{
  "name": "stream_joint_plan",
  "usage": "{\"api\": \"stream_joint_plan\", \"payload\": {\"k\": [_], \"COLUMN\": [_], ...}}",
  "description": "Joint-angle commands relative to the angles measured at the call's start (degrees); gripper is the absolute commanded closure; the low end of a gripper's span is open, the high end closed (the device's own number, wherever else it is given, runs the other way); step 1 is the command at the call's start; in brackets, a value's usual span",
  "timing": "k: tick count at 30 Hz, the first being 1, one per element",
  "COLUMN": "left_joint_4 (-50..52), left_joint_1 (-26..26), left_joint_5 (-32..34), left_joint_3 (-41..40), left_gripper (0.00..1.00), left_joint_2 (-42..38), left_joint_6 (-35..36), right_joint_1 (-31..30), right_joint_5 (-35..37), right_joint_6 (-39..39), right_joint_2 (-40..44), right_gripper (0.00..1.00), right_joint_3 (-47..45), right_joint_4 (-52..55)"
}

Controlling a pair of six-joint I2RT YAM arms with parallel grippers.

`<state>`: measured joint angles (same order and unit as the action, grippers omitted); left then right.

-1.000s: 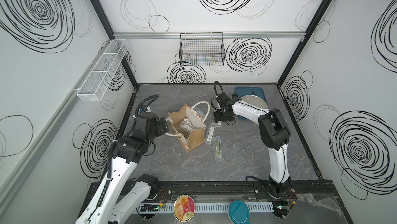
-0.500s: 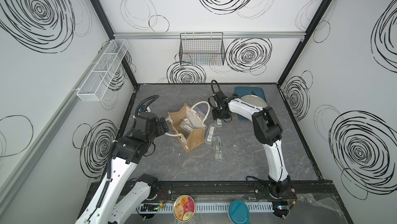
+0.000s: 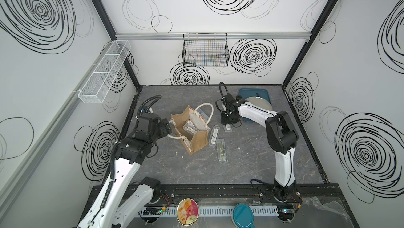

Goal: Put the compass set into the canvas bag
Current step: Pick up the compass set at the center of the board, then place the compass set in the canvas bag.

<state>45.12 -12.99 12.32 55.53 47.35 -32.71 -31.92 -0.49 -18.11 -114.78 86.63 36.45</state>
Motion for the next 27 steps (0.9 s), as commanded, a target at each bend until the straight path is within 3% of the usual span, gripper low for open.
{"api": "stream_joint_plan", "payload": {"k": [1,7,9,14,19,24,27], "left_joint_4": [-1.7,-1.8,-2.4,-4.3,-6.0,-5.3,-4.9], "left_joint_1": [0.5,0.6,0.8,1.7,4.4,5.7,5.7], "left_joint_5": [-1.8,-2.5,-3.7,-7.1,-10.8,-11.4,-11.1], "left_joint_3": [1.3,1.3,0.7,-0.4,-0.4,-0.3,-0.4], "left_gripper": [0.11,0.11,0.11,0.11,0.11,0.11,0.11], "left_joint_2": [0.4,0.0,0.1,0.3,-0.2,-0.3,-0.7], "left_joint_6": [0.2,-0.1,-0.4,-1.6,-3.3,-3.9,-3.9], "right_joint_1": [0.2,-1.5,-2.7,-8.3,-14.7,-20.4,-22.6], "right_joint_5": [-0.7,2.0,3.7,6.0,5.2,-1.3,-0.3], "right_joint_6": [0.4,1.3,5.0,9.0,11.1,14.1,15.5], "right_joint_2": [7.3,18.4,21.3,24.3,19.8,10.6,4.3], "right_gripper": [0.57,0.57,0.57,0.55,0.54,0.53,0.53], "right_joint_3": [-1.5,-2.7,-1.9,3.9,12.5,19.4,24.5], "right_joint_4": [0.6,3.6,4.3,4.5,4.7,3.1,4.2]}}
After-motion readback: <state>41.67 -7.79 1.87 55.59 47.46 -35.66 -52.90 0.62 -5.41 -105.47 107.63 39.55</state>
